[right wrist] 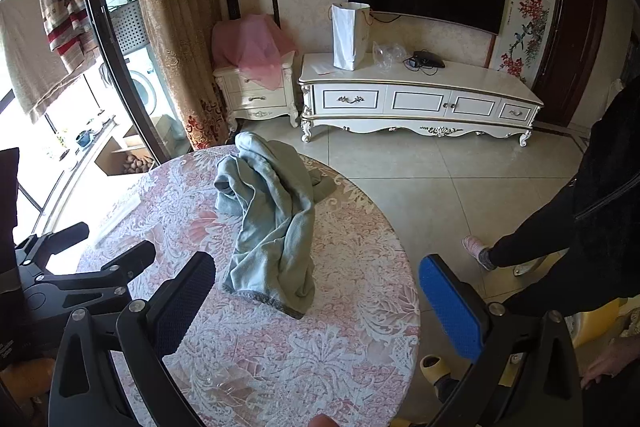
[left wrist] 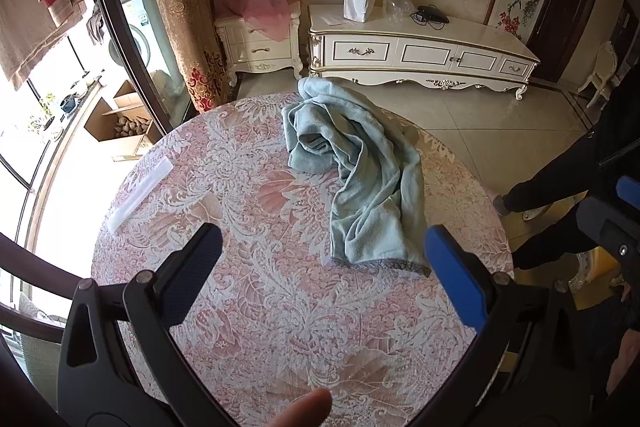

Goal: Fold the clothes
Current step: 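Grasp the shirt with the right gripper and lift it off the table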

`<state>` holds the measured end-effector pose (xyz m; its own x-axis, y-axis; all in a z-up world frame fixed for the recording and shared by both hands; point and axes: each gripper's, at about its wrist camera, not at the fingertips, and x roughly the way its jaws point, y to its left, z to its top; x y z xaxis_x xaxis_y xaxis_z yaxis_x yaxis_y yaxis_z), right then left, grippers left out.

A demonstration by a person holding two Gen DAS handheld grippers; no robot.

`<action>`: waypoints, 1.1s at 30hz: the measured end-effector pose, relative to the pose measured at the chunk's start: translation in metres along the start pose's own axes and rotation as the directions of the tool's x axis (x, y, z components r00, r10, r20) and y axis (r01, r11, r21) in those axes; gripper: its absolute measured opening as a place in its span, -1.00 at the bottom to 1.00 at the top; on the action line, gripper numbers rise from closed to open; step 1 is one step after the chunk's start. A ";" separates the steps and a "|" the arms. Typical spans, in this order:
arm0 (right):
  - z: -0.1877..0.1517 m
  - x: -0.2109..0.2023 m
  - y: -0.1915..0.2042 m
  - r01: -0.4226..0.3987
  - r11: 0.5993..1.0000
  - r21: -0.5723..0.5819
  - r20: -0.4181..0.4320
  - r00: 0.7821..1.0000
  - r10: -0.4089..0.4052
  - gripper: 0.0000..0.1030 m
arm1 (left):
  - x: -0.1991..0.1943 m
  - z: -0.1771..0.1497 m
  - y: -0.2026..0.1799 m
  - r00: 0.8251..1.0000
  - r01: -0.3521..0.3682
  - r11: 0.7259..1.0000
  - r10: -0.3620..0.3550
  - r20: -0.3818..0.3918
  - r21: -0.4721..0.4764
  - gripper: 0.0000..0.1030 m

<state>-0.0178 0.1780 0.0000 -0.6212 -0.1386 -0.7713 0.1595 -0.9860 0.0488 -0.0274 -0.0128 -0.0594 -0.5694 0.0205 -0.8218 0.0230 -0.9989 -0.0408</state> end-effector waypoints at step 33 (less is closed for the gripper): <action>0.052 0.327 -0.026 -0.356 0.934 0.025 -0.437 0.837 0.330 -0.58 | 0.109 -0.018 0.057 0.982 -0.090 0.977 0.055 -0.179 -0.194 0.97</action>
<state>-0.2648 0.1533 -0.2208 -0.1316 -0.4009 -0.9066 0.3511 -0.8742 0.3355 -0.0737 -0.0668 -0.1616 -0.4112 -0.0270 -0.9112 0.2333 -0.9694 -0.0766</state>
